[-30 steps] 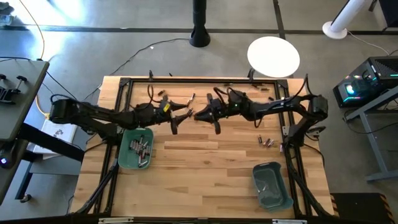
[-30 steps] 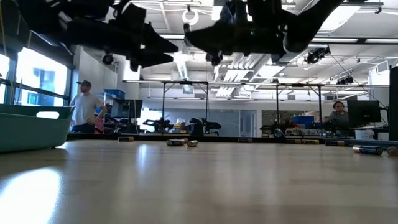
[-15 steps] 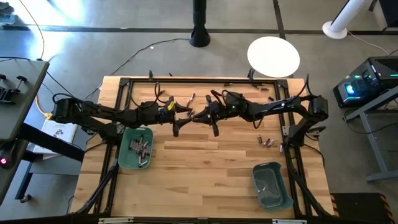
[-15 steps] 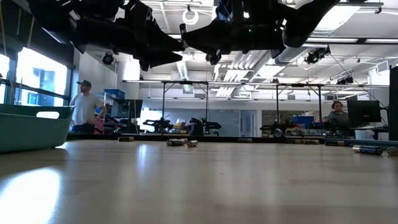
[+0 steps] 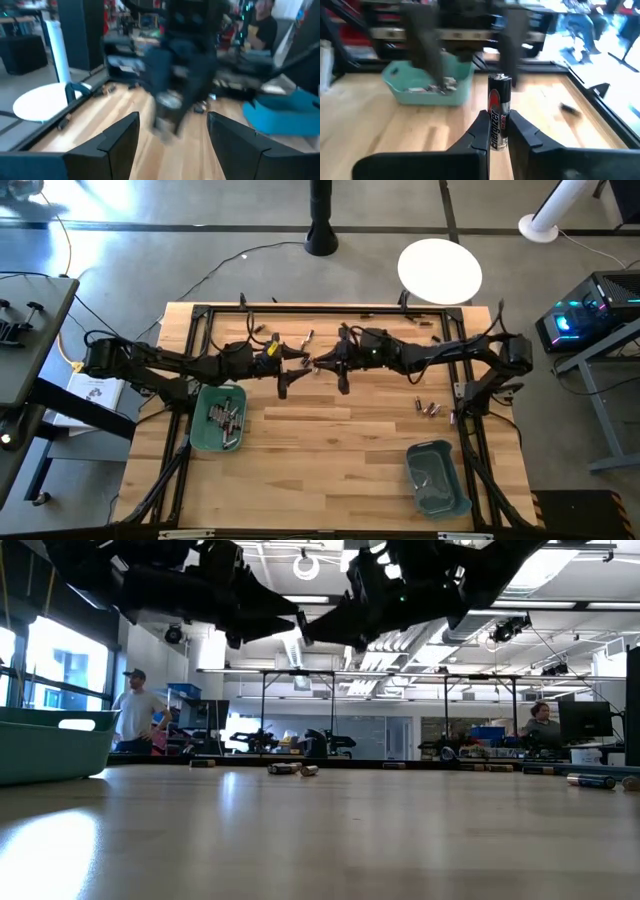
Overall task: Sort batteries
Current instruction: Put the silver battery into the green bin
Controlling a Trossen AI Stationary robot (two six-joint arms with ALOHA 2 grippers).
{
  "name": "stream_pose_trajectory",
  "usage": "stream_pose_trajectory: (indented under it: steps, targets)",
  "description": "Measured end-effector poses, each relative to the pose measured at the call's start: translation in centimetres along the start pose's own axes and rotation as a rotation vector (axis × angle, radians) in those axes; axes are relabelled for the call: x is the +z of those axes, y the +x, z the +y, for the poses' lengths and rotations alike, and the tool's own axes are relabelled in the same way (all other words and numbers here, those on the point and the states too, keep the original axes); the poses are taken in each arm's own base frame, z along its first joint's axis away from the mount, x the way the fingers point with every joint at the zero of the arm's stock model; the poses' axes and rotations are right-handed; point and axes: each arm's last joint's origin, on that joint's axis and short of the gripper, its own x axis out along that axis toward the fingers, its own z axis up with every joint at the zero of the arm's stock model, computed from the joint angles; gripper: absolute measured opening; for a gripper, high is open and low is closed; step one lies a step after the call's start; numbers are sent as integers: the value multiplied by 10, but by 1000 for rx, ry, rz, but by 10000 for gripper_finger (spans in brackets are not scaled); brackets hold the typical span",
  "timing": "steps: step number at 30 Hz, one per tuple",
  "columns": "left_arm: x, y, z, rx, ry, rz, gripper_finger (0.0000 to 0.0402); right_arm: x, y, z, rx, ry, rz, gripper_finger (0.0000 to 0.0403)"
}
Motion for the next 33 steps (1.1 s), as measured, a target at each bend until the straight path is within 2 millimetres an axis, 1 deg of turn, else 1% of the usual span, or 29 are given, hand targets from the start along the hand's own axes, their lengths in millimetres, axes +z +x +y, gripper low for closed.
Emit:
stream_pose_trajectory:
  steps: [5, 9, 13, 17, 23, 28, 31, 33]
  targets:
    - [5, 0, 3, 23, -26, -54, 226, 2, 5, 7, 23, -16, -54, 21]
    - [5, 0, 3, 19, -26, -51, 211, 3, 5, 7, 22, -17, -61, 22]
    - [5, 0, 2, -29, -36, -46, 185, 5, 5, 7, 24, -20, -80, 22]
    - [5, 0, 1, -34, -52, -51, 155, 8, 4, 7, 21, -26, -113, 22]
    - [11, -1, -3, -66, -50, -111, 102, 9, 4, 7, 21, -10, -122, 22]
    - [11, -1, -5, -82, -46, -117, 60, 10, 4, 7, 30, -3, -131, 22]
    - [11, -1, -5, -80, -43, -117, 47, 10, 4, 7, 30, 0, -134, 22]
    - [11, -1, -4, -74, -46, -118, 46, 10, 4, 7, 30, 0, -137, 22]
